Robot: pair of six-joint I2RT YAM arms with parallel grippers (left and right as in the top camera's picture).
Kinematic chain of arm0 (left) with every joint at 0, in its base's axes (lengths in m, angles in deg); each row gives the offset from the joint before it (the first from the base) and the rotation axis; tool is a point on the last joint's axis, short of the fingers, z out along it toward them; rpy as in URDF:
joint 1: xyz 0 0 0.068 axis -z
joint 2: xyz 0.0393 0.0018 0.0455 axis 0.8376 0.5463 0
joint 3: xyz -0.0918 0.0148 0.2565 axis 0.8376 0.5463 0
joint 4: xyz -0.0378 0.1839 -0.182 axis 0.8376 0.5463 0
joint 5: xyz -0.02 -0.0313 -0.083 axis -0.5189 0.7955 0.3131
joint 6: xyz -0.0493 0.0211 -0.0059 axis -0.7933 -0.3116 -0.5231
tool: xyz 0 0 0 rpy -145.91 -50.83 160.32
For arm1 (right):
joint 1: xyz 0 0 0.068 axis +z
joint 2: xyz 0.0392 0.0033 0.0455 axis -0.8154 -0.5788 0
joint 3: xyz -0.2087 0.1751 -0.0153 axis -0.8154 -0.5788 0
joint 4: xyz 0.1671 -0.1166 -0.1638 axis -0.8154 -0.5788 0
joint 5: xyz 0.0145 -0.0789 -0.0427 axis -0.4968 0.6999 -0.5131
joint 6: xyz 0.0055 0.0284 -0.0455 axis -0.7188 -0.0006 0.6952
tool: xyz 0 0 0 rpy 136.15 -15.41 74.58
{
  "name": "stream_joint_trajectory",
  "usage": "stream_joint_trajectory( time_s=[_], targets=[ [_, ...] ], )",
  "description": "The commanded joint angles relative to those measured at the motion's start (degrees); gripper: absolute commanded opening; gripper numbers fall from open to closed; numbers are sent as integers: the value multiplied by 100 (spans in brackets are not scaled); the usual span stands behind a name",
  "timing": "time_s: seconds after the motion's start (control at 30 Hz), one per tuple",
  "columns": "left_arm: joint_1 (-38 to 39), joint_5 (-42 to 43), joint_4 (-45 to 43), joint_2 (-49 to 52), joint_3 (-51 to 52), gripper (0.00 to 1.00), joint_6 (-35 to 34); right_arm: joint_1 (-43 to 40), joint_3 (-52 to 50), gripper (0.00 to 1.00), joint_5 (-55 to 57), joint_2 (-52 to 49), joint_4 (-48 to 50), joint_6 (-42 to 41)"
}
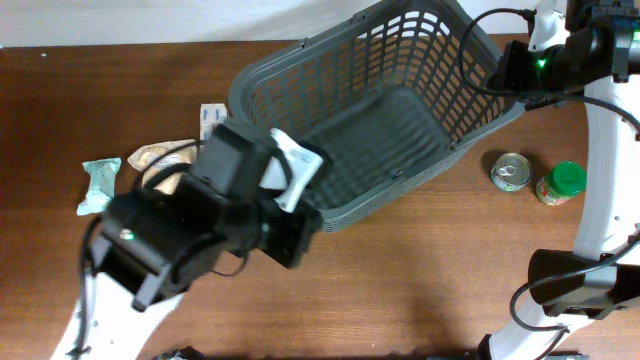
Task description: Pack container
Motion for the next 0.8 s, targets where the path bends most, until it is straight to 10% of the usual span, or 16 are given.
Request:
stream_joint_trajectory(
  time_s=[0.0, 0.77],
  targets=[
    [413, -245, 87, 310, 195, 2, -98, 37, 109, 4, 87, -42, 7, -66],
    [785, -1495, -581, 1357, 890, 2, 13, 37, -326, 4, 343, -236, -42, 2]
  ],
)
